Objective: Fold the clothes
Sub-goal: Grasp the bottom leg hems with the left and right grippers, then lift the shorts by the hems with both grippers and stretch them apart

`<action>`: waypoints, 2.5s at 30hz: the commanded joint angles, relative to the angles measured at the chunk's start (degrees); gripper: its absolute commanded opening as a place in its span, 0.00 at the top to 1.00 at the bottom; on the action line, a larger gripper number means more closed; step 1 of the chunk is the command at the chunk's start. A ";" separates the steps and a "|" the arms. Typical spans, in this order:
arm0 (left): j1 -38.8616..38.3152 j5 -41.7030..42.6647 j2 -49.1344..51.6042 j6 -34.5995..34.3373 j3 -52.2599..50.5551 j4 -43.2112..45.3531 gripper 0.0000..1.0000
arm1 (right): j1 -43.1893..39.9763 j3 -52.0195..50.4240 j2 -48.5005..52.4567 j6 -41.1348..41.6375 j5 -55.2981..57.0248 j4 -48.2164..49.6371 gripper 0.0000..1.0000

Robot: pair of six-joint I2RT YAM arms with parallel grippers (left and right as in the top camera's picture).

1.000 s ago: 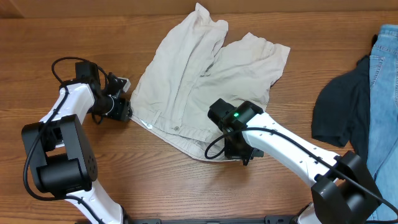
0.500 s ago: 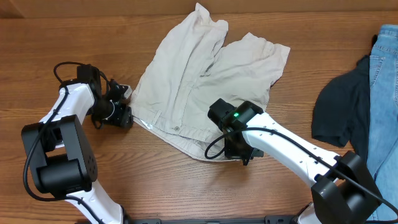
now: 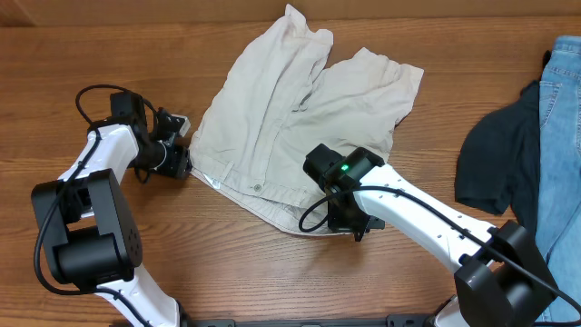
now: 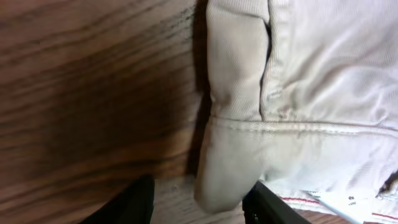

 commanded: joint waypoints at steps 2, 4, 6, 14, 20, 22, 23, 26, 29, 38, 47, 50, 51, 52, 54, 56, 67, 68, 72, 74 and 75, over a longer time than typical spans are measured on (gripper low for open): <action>-0.28 -1.60 -0.92 1.16 -0.96 -4.17 0.52 | -0.15 0.17 -1.29 0.09 1.09 0.07 0.96; -0.33 -1.57 -0.92 1.14 -0.96 -5.62 0.51 | -0.15 0.17 -1.29 0.07 1.11 0.07 0.96; -0.63 -2.03 -0.92 1.16 -0.96 -6.58 0.51 | -0.15 0.17 -1.29 0.07 1.11 0.07 0.96; -1.36 -4.11 -0.90 0.92 -0.96 -0.15 0.50 | -0.15 0.17 -1.29 0.07 1.11 0.09 0.96; -1.36 -2.93 -0.92 -1.42 -0.96 2.51 0.60 | -0.15 0.17 -1.29 0.07 1.11 0.13 0.96; -1.36 -2.86 -0.92 -1.40 -0.96 2.78 0.73 | -0.15 0.17 -1.29 0.07 1.11 0.31 0.96; -1.36 -2.86 -0.92 -1.25 -0.96 2.91 0.78 | -0.15 0.17 -1.29 0.07 1.11 0.35 0.96; -1.36 -2.32 -0.92 -1.27 -0.96 3.23 0.95 | -0.15 0.17 -1.29 0.07 1.11 0.57 0.95; -1.36 -1.53 -0.92 -1.51 -0.96 3.61 0.96 | -0.15 0.17 -1.29 0.07 1.11 0.52 0.95; 1.27 -5.07 -6.91 -9.25 2.45 -0.70 0.96 | -0.17 0.55 -1.86 0.11 2.56 0.61 0.96; 3.56 -7.89 -26.40 -13.09 17.29 -14.38 0.96 | -4.68 16.70 -10.32 0.28 16.22 -5.31 0.96; 3.56 -11.19 -31.36 -13.11 26.53 -20.00 0.96 | -11.15 26.23 -12.61 0.04 19.82 -7.76 0.96; 3.56 -12.33 -32.70 -13.70 29.92 -21.70 0.96 | -14.23 30.64 -13.20 -0.28 20.13 -8.57 0.96; 3.56 -13.42 -34.23 -15.32 34.27 -23.58 0.96 | -16.61 34.16 -13.57 -0.94 19.28 -9.01 0.96; 3.54 -12.74 -36.46 -19.04 41.09 -25.55 0.96 | -20.48 41.38 -14.12 -7.30 14.62 -8.04 0.96; 3.26 -8.44 -38.21 -18.49 46.73 -26.25 0.96 | -23.10 47.63 -14.19 -13.97 13.90 -6.49 0.96; 2.86 -3.45 -39.36 -37.05 66.40 -32.15 0.96 | -24.30 68.15 -14.08 -24.87 -4.72 -3.87 0.96; 2.86 -4.02 -39.17 -36.59 66.40 -32.96 0.96 | -24.02 68.15 -13.90 -27.12 -2.67 -4.28 0.96; 2.84 -6.86 -38.73 -39.54 66.40 -36.94 0.96 | -25.75 68.15 -12.72 -21.59 14.49 -8.33 0.96; 2.84 1.97 -37.66 -38.49 66.40 -39.74 0.96 | -26.51 68.08 -11.87 -17.79 4.61 -11.96 0.96; 2.84 3.10 -36.92 -37.16 66.40 -42.29 0.96 | -26.51 67.87 -11.10 -17.68 -1.03 -14.10 0.96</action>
